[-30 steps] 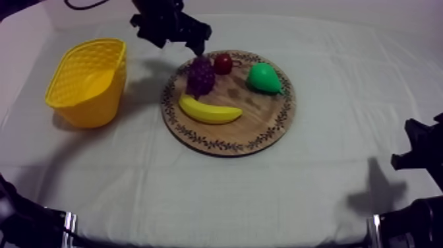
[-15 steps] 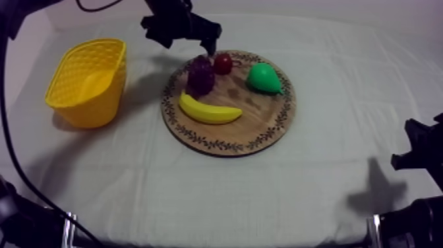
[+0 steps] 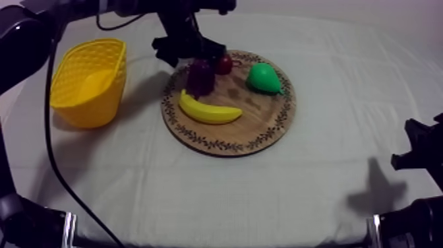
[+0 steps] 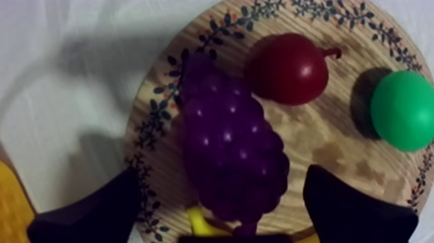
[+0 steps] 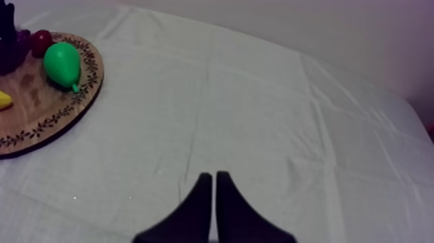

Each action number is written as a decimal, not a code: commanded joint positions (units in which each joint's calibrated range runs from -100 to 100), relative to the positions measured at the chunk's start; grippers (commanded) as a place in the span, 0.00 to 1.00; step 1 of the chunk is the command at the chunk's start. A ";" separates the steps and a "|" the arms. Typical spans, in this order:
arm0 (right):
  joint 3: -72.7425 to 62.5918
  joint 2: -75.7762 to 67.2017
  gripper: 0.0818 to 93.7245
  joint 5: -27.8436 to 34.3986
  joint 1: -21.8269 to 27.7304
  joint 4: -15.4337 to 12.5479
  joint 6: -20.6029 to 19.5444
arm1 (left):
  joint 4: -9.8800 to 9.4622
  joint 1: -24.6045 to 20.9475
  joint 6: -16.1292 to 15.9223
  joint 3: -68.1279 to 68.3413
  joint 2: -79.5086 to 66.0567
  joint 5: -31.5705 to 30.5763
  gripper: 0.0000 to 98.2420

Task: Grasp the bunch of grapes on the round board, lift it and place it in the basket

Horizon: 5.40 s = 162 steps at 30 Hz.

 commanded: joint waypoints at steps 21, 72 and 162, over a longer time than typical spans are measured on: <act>-0.01 -0.02 0.00 -0.01 0.03 0.01 0.02 | -0.17 0.75 0.45 -5.49 6.83 3.77 0.86; -0.01 -0.02 0.00 -0.01 0.03 0.01 0.02 | -3.32 1.93 0.42 35.15 -35.29 -13.00 0.50; -0.01 -0.02 0.00 -0.01 0.03 0.01 0.02 | -1.18 -20.89 -3.34 56.74 -48.55 -25.03 0.79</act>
